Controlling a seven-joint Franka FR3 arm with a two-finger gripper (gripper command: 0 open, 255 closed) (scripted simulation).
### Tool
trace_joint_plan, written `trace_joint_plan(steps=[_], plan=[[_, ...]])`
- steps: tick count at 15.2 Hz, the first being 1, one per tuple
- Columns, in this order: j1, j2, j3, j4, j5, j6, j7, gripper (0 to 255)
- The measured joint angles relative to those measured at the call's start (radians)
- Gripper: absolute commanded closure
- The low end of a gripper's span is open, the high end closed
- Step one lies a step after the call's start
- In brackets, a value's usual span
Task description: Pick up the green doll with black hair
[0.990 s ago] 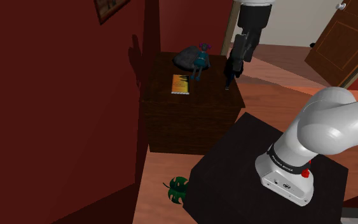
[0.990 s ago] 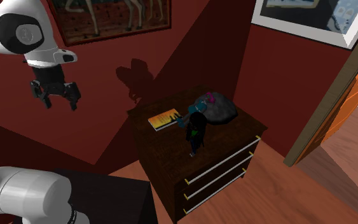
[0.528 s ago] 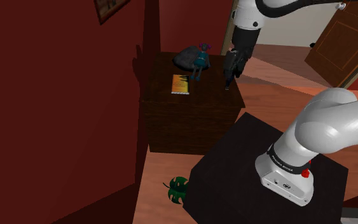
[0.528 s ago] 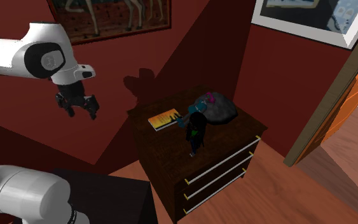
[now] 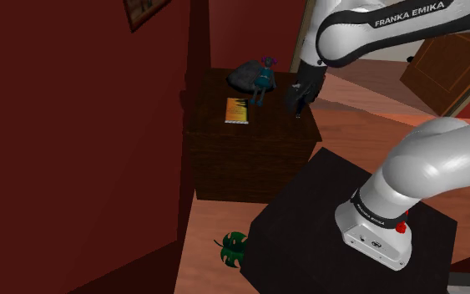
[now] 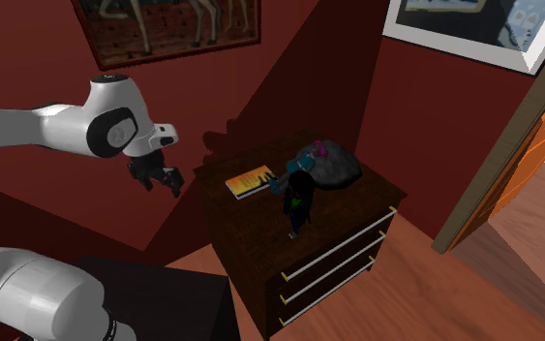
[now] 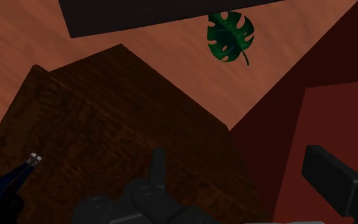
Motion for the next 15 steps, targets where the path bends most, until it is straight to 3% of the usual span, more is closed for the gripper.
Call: trace_joint_plan(steps=[9, 15], plan=[[-0.144, 0.282, -0.040, -0.064, -0.099, 0.470, 0.070, 0], [-0.263, 0.548, -0.048, -0.001, -0.209, 0.758, 0.168, 0]])
